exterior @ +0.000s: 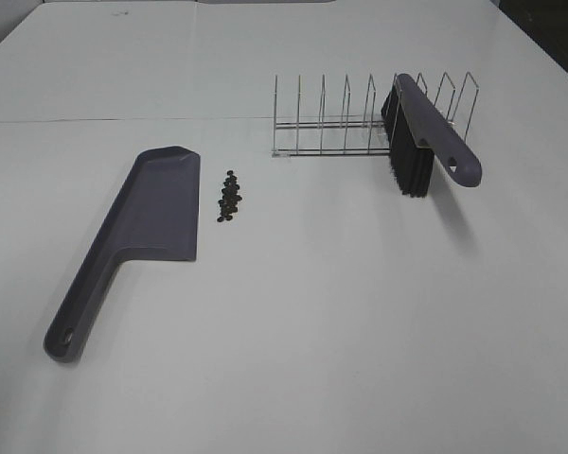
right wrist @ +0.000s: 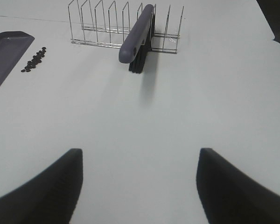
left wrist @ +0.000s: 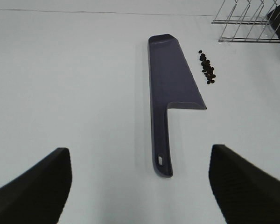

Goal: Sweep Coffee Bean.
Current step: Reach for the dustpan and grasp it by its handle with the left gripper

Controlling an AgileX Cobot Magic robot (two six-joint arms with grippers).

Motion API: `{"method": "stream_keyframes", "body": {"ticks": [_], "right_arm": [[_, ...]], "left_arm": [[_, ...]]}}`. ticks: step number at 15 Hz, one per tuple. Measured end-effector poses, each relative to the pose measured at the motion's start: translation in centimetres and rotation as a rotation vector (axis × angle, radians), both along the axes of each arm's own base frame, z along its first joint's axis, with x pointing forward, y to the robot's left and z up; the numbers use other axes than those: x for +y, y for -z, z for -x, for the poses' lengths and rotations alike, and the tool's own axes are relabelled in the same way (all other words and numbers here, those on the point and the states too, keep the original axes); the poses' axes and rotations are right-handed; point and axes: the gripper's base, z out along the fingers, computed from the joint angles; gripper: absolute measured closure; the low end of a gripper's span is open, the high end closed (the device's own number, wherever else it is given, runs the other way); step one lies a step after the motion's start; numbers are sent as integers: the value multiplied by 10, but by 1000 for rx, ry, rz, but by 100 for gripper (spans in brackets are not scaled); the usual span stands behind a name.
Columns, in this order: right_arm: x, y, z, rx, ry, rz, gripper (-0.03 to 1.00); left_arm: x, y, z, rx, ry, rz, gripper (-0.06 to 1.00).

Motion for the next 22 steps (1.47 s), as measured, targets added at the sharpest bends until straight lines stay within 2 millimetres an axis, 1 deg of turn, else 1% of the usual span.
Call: {"method": "stream_keyframes", "body": {"ticks": [2, 3, 4, 6, 7, 8, 10, 11, 13, 15, 17, 19, 20, 21, 22], "right_arm": [[0, 0, 0, 0, 0, 0, 36], [0, 0, 0, 0, 0, 0, 36], [0, 0, 0, 0, 0, 0, 36], [0, 0, 0, 0, 0, 0, 36], [0, 0, 0, 0, 0, 0, 36], [0, 0, 0, 0, 0, 0, 36], [0, 0, 0, 0, 0, 0, 36], [0, 0, 0, 0, 0, 0, 36], [0, 0, 0, 0, 0, 0, 36], [0, 0, 0, 0, 0, 0, 36], [0, 0, 0, 0, 0, 0, 36], [0, 0, 0, 0, 0, 0, 36], [0, 0, 0, 0, 0, 0, 36], [0, 0, 0, 0, 0, 0, 36], [0, 0, 0, 0, 0, 0, 36]], "left_arm": [[-3, -5, -39, 73, 33, 7, 19], [-6, -9, -82, 142, 55, 16, 19], [-6, -7, -106, 178, 54, 15, 19], [-8, 6, -150, 280, 55, 21, 19], [-9, 11, -161, 308, 60, 24, 19], [-15, 20, -181, 353, 81, 21, 19], [-39, 39, -212, 446, 156, 8, 19], [-50, 48, -224, 485, 176, 6, 19], [-66, 66, -244, 574, 178, -11, 19], [-75, 89, -257, 692, 157, -69, 16], [-81, 114, -260, 782, 147, -104, 13], [-91, 139, -262, 847, 164, -124, 13], [-94, 146, -262, 863, 169, -129, 13], [-98, 164, -262, 903, 166, -137, 13], [-99, 169, -263, 915, 158, -136, 13]]}}
